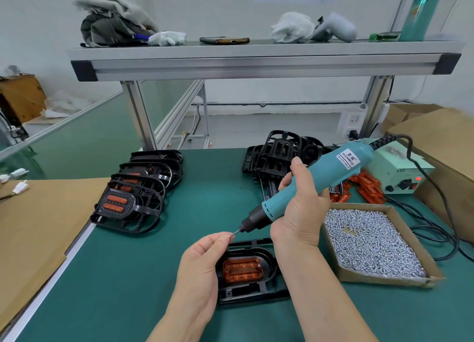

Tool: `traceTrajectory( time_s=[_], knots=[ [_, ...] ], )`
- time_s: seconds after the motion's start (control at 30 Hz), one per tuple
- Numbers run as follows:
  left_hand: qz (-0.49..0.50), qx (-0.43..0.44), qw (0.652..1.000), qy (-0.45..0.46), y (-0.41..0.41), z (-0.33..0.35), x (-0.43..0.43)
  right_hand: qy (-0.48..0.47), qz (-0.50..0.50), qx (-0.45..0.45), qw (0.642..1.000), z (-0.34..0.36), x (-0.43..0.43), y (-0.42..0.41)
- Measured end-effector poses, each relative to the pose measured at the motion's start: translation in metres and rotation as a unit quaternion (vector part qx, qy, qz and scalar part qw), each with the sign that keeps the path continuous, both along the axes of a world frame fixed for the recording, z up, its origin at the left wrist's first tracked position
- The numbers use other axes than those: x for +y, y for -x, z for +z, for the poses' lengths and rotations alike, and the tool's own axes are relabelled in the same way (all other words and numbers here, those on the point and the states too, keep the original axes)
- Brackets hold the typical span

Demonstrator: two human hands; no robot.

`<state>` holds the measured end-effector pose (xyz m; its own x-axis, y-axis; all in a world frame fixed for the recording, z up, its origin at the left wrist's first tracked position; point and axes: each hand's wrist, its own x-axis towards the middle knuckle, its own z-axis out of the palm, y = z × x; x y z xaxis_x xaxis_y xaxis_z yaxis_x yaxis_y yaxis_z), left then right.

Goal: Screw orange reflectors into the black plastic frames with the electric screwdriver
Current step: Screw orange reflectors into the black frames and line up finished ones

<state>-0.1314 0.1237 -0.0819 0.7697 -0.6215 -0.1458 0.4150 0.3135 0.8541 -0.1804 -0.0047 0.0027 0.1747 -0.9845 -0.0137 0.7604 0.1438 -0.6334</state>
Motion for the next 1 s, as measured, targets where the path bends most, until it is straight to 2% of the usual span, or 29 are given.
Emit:
traceTrajectory(
  time_s=[0.3,0.47,0.53,0.73,0.9,1.0],
  knots=[
    [-0.009,-0.018,1.0,-0.013,0.001,-0.003,0.0,0.009,-0.008,0.024,1.0,-0.004,-0.002,-0.002],
    [0.011,-0.133,0.99,-0.056,-0.004,-0.005,0.001,0.004,-0.004,0.024,1.0,-0.003,-0.003,-0.003],
    [0.008,-0.199,0.976,-0.091,-0.008,-0.007,0.003,0.012,-0.001,0.043,0.999,-0.004,-0.003,-0.005],
    [0.002,-0.388,0.906,-0.172,-0.018,-0.007,0.008,0.062,0.019,0.074,0.995,-0.007,0.001,-0.008],
    [0.029,-0.466,0.861,-0.203,-0.021,-0.011,0.011,0.095,0.017,0.075,0.992,-0.008,0.013,-0.012],
    [0.037,-0.492,0.846,-0.203,-0.021,-0.013,0.013,0.098,0.024,0.079,0.992,-0.009,0.013,-0.013]
  ],
)
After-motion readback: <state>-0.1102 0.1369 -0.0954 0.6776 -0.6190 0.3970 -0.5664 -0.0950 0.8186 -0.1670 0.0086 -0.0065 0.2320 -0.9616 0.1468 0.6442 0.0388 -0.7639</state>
